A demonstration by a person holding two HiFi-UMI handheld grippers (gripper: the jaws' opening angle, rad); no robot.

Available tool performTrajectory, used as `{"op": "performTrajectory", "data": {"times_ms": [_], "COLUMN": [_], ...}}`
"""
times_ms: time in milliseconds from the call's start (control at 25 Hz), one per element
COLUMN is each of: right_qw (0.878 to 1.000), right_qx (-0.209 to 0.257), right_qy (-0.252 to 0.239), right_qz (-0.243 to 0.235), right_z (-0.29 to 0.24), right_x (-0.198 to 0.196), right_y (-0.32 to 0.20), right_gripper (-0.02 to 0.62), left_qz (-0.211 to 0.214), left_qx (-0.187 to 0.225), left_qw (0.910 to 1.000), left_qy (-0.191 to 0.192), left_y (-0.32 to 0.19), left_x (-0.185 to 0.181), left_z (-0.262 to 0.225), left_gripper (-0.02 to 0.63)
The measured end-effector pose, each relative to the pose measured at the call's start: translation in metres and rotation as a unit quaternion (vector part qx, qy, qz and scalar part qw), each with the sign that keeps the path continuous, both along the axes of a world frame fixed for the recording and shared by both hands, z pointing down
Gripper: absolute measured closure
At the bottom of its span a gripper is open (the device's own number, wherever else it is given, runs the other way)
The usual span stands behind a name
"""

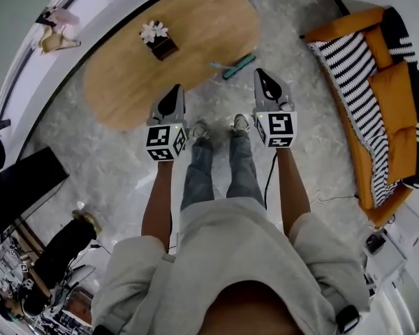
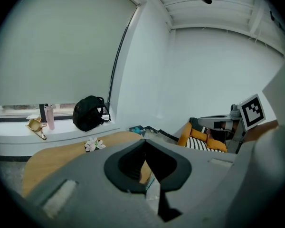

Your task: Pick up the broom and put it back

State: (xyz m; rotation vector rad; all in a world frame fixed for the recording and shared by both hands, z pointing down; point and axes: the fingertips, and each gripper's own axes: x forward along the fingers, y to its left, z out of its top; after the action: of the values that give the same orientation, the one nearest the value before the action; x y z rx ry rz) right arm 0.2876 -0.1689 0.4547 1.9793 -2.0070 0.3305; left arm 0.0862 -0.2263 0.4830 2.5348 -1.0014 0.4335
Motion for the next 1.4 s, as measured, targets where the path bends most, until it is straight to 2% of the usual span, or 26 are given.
{"op": "performTrajectory", "data": {"times_ms": [200, 680, 1040, 1160, 1400], "right_qw": [1.000, 0.997, 0.997, 0.997, 0.998], "right_qx": [-0.024, -0.073, -0.070, -0.059, -0.042], "right_qy": [-0.004, -0.018, -0.032, -0.045, -0.041], "right_qz": [0.005, -0.003, -0.006, -0.015, -0.033], "right_z": [0.042, 0.143, 0.188, 0.193, 0.198], "right_x": [-0.005, -0.021, -0.031, -0.036, -0.047], "right_y": [0.003, 0.023, 0.028, 0.023, 0.009], "right_gripper": [0.592, 0.592, 0.584, 0.539, 0.390], "left_qz": [0.007, -0.010, -0.016, -0.017, -0.016], "left_qx": [-0.017, -0.033, -0.046, -0.048, -0.052], "left_qw": [0.9998, 0.9994, 0.9988, 0.9987, 0.9985], "left_qy": [0.000, -0.005, 0.000, 0.001, -0.003], "left_y": [0.002, 0.009, 0.014, 0.014, 0.013], "left_x": [0.000, -0.011, -0.010, -0.009, -0.011], "left_z": [0.034, 0.110, 0.151, 0.156, 0.164], "left_gripper": [0.603, 0.603, 0.603, 0.603, 0.603]}}
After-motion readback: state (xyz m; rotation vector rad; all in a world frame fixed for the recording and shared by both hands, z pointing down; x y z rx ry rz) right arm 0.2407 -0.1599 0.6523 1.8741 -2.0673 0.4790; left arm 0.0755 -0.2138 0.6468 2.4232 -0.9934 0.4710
